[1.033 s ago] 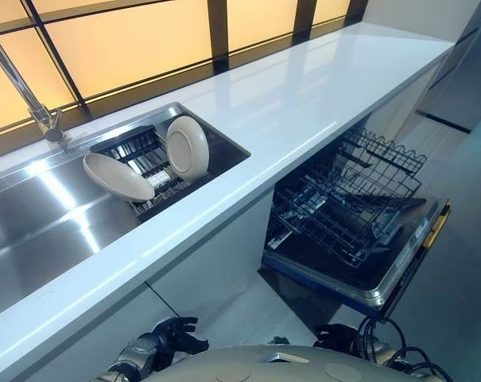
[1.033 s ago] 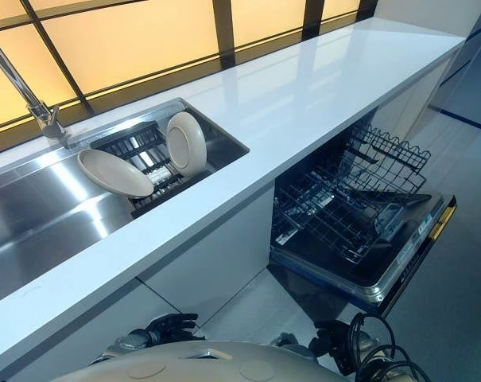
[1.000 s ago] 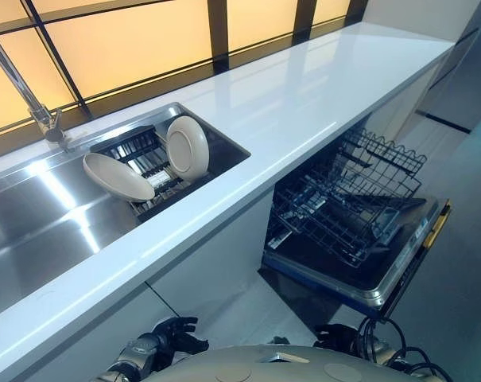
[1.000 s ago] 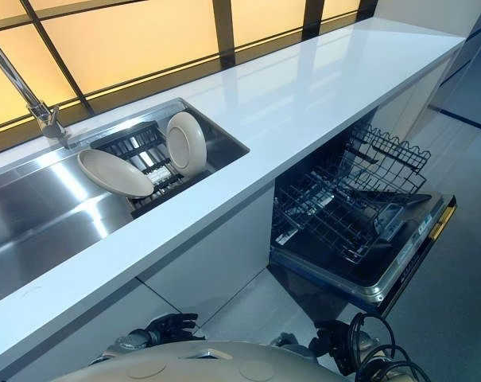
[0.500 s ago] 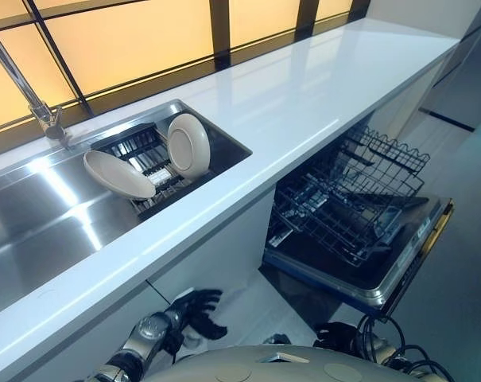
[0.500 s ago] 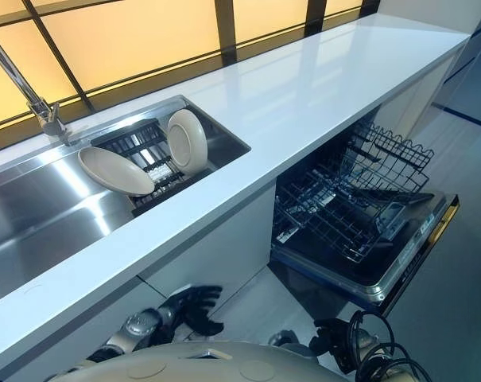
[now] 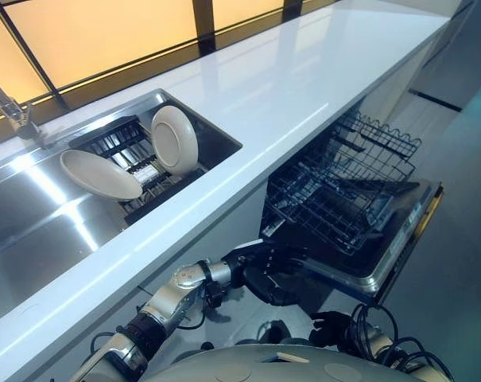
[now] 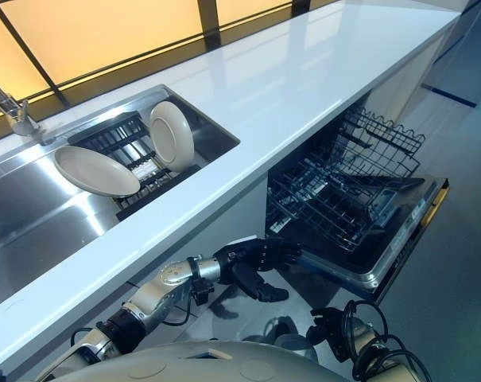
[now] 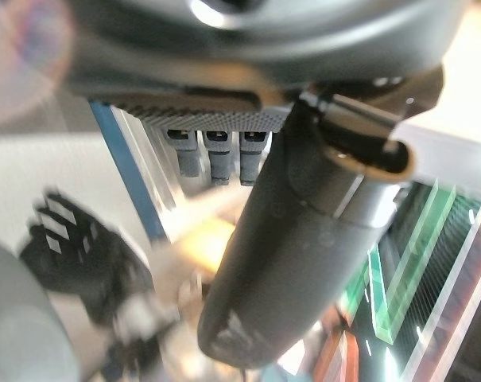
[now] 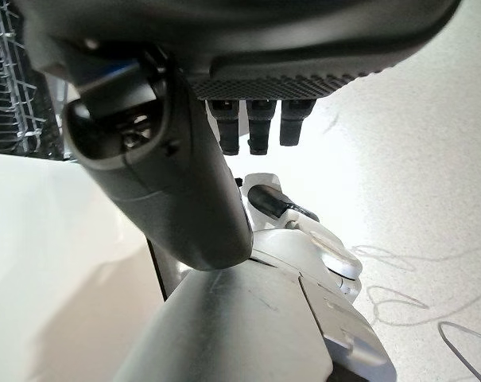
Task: Pick up plates and place into dishwasher.
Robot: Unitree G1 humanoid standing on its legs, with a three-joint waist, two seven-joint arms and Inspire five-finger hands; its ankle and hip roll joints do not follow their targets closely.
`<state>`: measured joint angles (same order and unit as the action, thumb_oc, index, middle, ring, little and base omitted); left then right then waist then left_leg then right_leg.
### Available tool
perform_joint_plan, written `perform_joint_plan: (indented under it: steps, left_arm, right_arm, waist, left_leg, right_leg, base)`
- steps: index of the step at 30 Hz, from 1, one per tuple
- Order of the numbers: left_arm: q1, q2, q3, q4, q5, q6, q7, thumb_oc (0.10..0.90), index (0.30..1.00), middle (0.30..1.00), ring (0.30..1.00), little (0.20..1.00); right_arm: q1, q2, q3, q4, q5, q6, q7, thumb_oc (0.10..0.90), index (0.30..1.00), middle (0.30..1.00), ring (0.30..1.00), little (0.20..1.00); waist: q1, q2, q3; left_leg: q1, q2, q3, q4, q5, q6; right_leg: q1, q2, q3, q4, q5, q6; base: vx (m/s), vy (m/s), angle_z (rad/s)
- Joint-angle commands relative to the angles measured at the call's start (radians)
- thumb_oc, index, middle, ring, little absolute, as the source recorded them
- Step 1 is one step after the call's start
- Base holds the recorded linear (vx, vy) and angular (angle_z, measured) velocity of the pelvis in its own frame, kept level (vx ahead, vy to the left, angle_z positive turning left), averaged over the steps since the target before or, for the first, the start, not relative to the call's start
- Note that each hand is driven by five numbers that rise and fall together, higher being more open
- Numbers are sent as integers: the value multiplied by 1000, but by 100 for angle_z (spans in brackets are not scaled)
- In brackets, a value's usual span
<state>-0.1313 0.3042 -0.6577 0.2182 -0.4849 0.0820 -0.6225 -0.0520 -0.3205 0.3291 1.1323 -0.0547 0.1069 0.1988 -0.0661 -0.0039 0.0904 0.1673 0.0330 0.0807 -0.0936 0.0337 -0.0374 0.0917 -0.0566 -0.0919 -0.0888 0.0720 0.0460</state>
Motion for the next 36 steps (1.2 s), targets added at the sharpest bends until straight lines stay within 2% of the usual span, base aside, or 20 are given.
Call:
perform_joint_plan:
  steps: [1,4,6,9,10,15,20,22,25,29,31,33,34,36]
  left_arm:
    - [-189,-81,-6,-219,-231,-27,-26,800,900,900,900,900]
    - [-246,-100,11,-340,-321,-34,51,800,900,900,900,900]
    - [-277,-106,43,-412,-311,-56,106,800,900,900,900,900]
    - [-310,-91,94,-484,-361,-56,172,800,900,900,900,900]
    - [-314,-86,118,-504,-339,-55,192,800,900,900,900,900]
    - [-330,57,273,-579,-150,-111,375,800,900,900,900,900]
    - [-295,196,481,-603,157,-167,492,800,900,900,900,900]
    - [-274,280,574,-585,315,-202,554,800,900,900,900,900]
    - [-247,376,669,-551,423,-248,606,800,900,900,900,900]
    - [-187,506,774,-476,521,-308,698,800,900,900,900,900]
    - [-163,530,801,-457,543,-319,722,800,900,900,900,900]
    - [-117,583,849,-408,589,-335,792,800,900,900,900,900]
    - [-100,601,864,-391,570,-340,811,800,900,900,900,900]
    - [-75,611,888,-375,578,-350,817,800,900,900,900,900]
  right_arm:
    - [-20,96,84,28,44,-18,30,800,900,900,900,900]
    - [-15,101,97,35,59,-23,21,800,900,900,900,900]
    - [-8,104,103,31,61,-23,15,800,900,900,900,900]
    - [8,100,110,17,58,-20,10,800,900,900,900,900]
    - [17,100,107,10,56,-21,7,800,900,900,900,900]
    - [62,94,86,-11,55,-30,-4,800,900,900,900,900]
    - [90,81,50,24,37,-66,8,800,900,900,900,900]
    - [97,76,40,33,39,-73,10,800,900,900,900,900]
    - [99,69,31,45,41,-83,16,800,900,900,900,900]
    - [98,64,15,45,50,-84,21,800,900,900,900,900]
    - [98,63,13,42,49,-82,21,800,900,900,900,900]
    - [103,61,7,39,35,-77,23,800,900,900,900,900]
    - [105,60,6,36,31,-76,22,800,900,900,900,900]
    - [105,55,3,29,31,-70,27,800,900,900,900,900]
  waist:
    - [-3,2,10]
    - [-8,0,6]
    - [-10,-1,3]
    - [-10,1,0]
    - [-8,1,-2]
    - [15,9,-15]
    - [49,10,-29]
    - [66,10,-36]
    - [84,12,-44]
    - [106,20,-49]
    - [109,22,-48]
    - [116,28,-46]
    - [118,30,-46]
    - [122,32,-45]
  left_leg:
    - [-22,-74,27,6,-78,62]
    - [-22,-72,25,6,-79,62]
    - [-22,-71,23,6,-80,61]
    - [-23,-70,14,6,-78,58]
    - [-24,-71,12,6,-78,57]
    - [-34,-75,-15,6,-68,51]
    - [-35,-82,-39,6,-63,46]
    - [-35,-86,-52,6,-60,44]
    - [-38,-88,-62,6,-56,42]
    - [-42,-93,-75,6,-51,42]
    - [-43,-94,-78,6,-50,42]
    - [-44,-97,-81,6,-48,43]
    - [-44,-98,-85,6,-48,44]
    - [-44,-98,-86,6,-48,44]
  right_leg:
    - [-3,26,10,78,-62,55]
    - [3,28,12,69,-60,52]
    - [6,28,12,64,-59,50]
    - [12,29,9,52,-57,47]
    - [15,28,5,48,-56,46]
    - [24,23,-22,38,-60,43]
    - [38,19,-55,32,-70,38]
    - [44,18,-66,32,-74,36]
    - [45,15,-73,36,-79,34]
    - [43,8,-81,48,-85,34]
    - [41,7,-82,52,-86,34]
    - [37,3,-84,58,-87,35]
    - [36,1,-84,60,-88,36]
    - [35,-1,-85,64,-90,36]
  base:
    - [20,-50,-3]
    - [28,-49,-1]
    - [12,-35,-1]
    - [0,0,0]
    - [0,0,0]
    - [0,6,2]
    - [33,25,17]
    - [44,41,20]
    - [42,41,16]
    - [24,39,21]
    - [9,39,12]
    - [6,68,10]
    - [7,52,12]
    - [4,36,8]
